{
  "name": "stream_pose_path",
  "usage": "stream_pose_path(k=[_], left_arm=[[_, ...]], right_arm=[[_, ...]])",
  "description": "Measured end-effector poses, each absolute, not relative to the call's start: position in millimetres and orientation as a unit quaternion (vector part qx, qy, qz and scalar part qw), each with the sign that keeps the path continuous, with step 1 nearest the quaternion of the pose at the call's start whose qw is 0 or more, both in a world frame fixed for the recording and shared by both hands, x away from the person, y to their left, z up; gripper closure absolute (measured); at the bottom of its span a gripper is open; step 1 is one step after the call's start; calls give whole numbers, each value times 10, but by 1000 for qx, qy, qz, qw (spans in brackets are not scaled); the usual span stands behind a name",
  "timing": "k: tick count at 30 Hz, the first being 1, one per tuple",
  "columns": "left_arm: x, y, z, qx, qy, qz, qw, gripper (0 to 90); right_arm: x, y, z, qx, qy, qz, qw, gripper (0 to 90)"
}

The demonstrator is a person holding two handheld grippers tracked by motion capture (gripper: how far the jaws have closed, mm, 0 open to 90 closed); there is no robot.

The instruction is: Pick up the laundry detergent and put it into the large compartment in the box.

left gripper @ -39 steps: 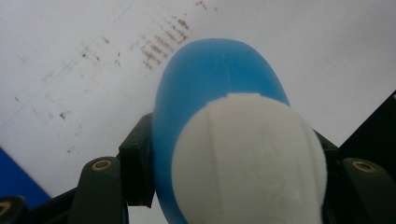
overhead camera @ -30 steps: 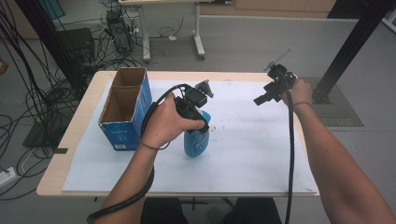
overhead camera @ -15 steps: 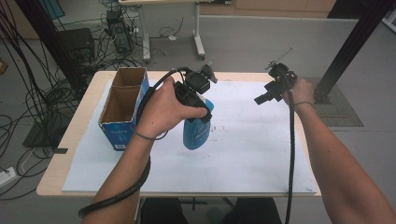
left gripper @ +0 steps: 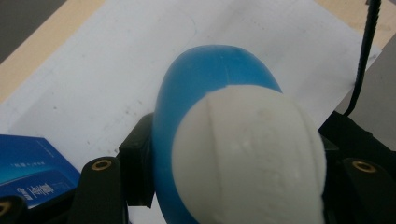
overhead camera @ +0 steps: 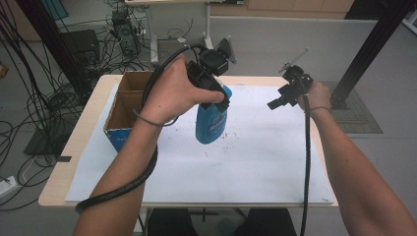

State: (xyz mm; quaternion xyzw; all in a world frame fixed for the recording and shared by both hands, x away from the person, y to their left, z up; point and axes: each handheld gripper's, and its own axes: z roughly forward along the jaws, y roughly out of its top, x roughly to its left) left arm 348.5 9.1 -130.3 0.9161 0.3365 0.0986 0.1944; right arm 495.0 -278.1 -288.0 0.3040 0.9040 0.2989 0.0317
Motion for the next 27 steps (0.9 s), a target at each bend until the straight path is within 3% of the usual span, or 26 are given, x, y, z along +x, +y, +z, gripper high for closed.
stream_pose_path(k=[16, 27], left_arm=[[3521, 43, -811, 915, 328, 101, 210, 376], [3532, 65, -739, 908, 338, 104, 223, 376]], right_arm=[[4940, -2774, -2853, 303, 904, 299, 33, 29], [4937, -2784, -2843, 303, 904, 300, 35, 28]])
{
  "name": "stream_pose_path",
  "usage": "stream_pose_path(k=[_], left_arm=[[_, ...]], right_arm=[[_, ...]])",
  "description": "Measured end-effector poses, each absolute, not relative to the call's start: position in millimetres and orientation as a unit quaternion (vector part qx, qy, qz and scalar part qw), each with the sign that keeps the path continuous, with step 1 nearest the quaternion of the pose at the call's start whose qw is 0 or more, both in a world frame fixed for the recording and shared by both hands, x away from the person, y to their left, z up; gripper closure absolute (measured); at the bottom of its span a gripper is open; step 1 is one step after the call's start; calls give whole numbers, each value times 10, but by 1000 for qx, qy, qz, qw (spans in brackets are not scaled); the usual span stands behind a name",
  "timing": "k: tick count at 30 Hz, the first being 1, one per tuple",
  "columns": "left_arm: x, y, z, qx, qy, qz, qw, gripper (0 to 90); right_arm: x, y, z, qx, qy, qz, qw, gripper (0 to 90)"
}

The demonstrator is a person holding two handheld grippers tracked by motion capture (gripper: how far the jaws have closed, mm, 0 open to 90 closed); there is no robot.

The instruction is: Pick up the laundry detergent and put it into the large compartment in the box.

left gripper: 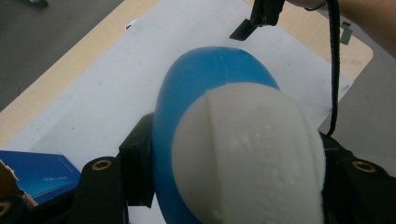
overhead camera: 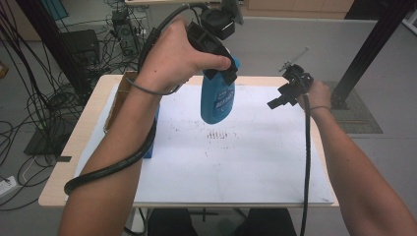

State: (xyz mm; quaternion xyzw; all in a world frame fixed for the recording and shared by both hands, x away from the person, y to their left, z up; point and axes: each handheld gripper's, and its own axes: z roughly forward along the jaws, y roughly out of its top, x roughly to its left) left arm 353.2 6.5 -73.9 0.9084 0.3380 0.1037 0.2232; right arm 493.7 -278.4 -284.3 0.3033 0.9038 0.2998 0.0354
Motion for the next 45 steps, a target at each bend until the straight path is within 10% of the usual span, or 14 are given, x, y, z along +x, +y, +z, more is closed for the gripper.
stream_pose_path(k=[45], left_arm=[[3853, 1151, -828, 822, 506, 177, 195, 376]], right_arm=[[4939, -2795, -2837, 302, 903, 304, 39, 29]])
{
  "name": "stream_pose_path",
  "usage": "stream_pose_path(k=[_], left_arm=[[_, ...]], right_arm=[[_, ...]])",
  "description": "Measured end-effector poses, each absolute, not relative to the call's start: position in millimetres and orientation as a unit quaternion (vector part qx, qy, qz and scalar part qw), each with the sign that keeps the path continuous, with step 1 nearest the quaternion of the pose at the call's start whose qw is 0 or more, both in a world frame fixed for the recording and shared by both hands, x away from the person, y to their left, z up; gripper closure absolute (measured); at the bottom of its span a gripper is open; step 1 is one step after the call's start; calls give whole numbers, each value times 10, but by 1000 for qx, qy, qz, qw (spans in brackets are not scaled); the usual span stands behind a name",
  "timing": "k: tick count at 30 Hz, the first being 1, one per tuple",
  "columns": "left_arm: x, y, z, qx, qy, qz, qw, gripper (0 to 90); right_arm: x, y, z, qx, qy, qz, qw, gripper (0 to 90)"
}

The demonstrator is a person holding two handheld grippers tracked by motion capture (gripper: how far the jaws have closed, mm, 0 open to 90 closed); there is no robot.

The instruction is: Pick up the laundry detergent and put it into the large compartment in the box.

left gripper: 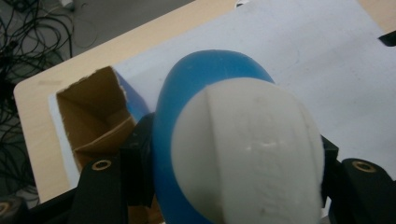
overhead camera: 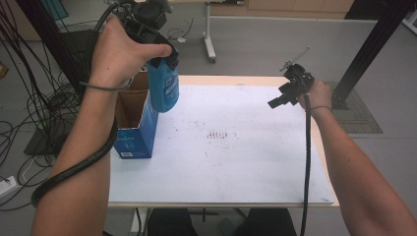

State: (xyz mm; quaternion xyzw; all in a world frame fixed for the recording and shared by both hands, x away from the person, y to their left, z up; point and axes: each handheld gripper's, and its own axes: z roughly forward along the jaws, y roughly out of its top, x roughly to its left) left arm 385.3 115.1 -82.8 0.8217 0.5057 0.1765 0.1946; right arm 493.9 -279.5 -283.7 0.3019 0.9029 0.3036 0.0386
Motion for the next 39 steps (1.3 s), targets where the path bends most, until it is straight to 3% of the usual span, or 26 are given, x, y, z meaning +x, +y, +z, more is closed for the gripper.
stream_pose_path(k=[27, 39], left_arm=[[4126, 2013, -979, 743, 622, 191, 153, 376], [4204, 2168, -1180, 733, 640, 176, 145, 376]], right_arm=[[4928, -2803, -2823, 302, 901, 308, 42, 29], [4933, -2819, -2827, 306, 901, 306, 40, 29]])
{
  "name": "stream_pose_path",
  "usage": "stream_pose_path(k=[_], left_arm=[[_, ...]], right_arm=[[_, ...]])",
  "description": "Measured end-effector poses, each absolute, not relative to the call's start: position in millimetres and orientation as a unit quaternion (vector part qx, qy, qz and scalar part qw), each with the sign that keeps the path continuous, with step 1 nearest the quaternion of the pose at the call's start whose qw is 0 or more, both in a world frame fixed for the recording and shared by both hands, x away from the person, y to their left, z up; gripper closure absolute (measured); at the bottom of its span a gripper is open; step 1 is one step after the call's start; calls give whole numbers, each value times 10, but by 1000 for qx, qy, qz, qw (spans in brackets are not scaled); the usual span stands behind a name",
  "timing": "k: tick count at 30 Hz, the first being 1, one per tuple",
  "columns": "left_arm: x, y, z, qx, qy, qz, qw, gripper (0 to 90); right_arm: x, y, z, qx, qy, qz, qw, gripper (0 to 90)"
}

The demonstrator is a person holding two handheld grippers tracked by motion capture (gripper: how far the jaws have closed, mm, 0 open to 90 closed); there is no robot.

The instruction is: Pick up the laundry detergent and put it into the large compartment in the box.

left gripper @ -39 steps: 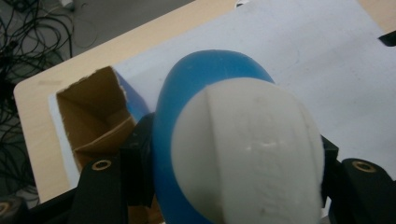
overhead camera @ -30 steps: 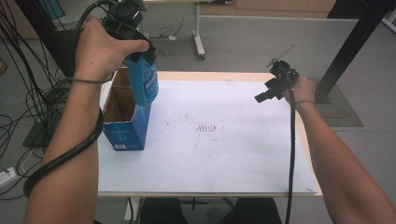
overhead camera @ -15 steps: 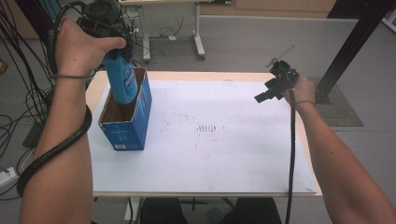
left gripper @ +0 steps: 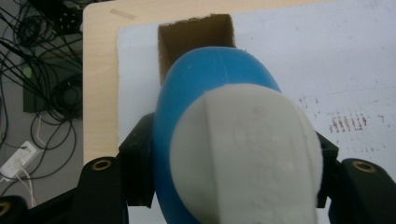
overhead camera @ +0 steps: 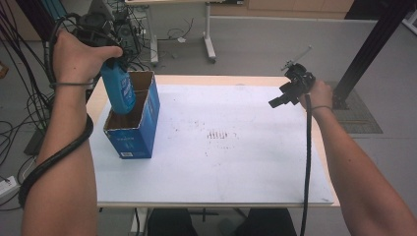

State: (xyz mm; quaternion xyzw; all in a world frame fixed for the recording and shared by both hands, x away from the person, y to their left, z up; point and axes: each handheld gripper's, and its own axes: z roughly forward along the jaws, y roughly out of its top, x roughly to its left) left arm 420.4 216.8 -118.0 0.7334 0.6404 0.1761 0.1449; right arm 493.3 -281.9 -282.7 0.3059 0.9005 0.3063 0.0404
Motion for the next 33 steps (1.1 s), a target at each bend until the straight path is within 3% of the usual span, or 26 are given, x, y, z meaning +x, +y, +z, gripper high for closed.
stream_pose_path(k=[33], left_arm=[[4242, 2263, -1749, 737, 649, 141, 124, 376]], right_arm=[[4927, -2822, -2828, 308, 901, 303, 41, 29]])
